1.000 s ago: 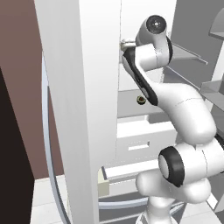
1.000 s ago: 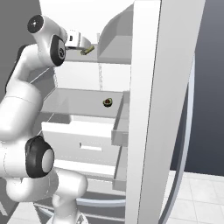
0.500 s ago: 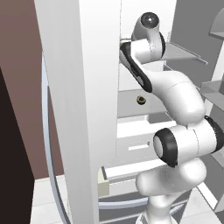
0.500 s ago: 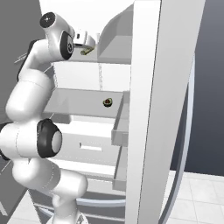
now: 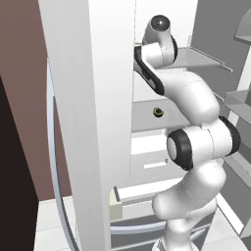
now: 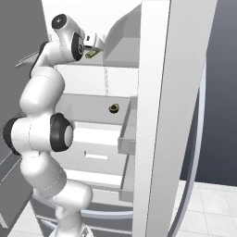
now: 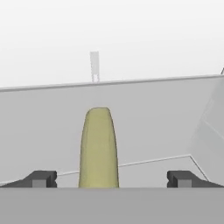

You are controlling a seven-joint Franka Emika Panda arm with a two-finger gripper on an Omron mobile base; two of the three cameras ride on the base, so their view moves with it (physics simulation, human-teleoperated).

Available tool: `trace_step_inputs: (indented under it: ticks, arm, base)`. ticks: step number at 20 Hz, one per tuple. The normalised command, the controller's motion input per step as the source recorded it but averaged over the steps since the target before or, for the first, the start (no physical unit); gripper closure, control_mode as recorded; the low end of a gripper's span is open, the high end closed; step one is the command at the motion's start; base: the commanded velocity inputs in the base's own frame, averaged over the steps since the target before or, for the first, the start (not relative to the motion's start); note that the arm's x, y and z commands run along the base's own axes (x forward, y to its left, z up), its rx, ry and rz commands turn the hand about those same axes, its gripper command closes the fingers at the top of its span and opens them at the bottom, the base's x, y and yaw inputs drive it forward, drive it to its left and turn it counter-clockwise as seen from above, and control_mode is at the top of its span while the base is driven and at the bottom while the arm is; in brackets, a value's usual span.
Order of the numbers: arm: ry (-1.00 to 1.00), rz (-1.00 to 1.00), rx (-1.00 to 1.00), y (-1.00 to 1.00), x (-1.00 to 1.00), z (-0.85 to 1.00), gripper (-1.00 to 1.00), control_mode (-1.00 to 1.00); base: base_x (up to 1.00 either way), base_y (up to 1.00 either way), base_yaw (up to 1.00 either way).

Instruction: Retrieve the butter from the fridge and place it on a plate on the dining table. Then retrieve the butter knife by the fridge and place it near the plate.

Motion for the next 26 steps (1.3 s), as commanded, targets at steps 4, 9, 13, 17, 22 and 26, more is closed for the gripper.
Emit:
trace_step_inputs:
  ticks: [4,9,13,17,22,26]
  arm:
    - [0.06,0.00,0.01,0.07,0.47,-0.01,-1.00,-1.00]
    - [0.07,0.00,0.04,0.05,0.46,0.00,-1.00,-1.00]
    - [0.07,0.00,0.05,0.00,0.31,0.00,-1.00,-1.00]
    - [0.07,0.00,0.02,0.00,0.01,0.00,-1.00,-1.00]
    - [0.03,-0.01,0.00,0.01,0.00,-0.02,-1.00,-1.00]
    - [0.00,0.00,0.00,0.03,0.00,-0.20,-1.00,-1.00]
  base:
    - [0.00,0.00,0.00]
    - [0.00,0.00,0.00]
    - [0.00,0.00,0.00]
    - [0.00,0.00,0.00]
    - [0.00,0.00,0.00]
    - [0.00,0.00,0.00]
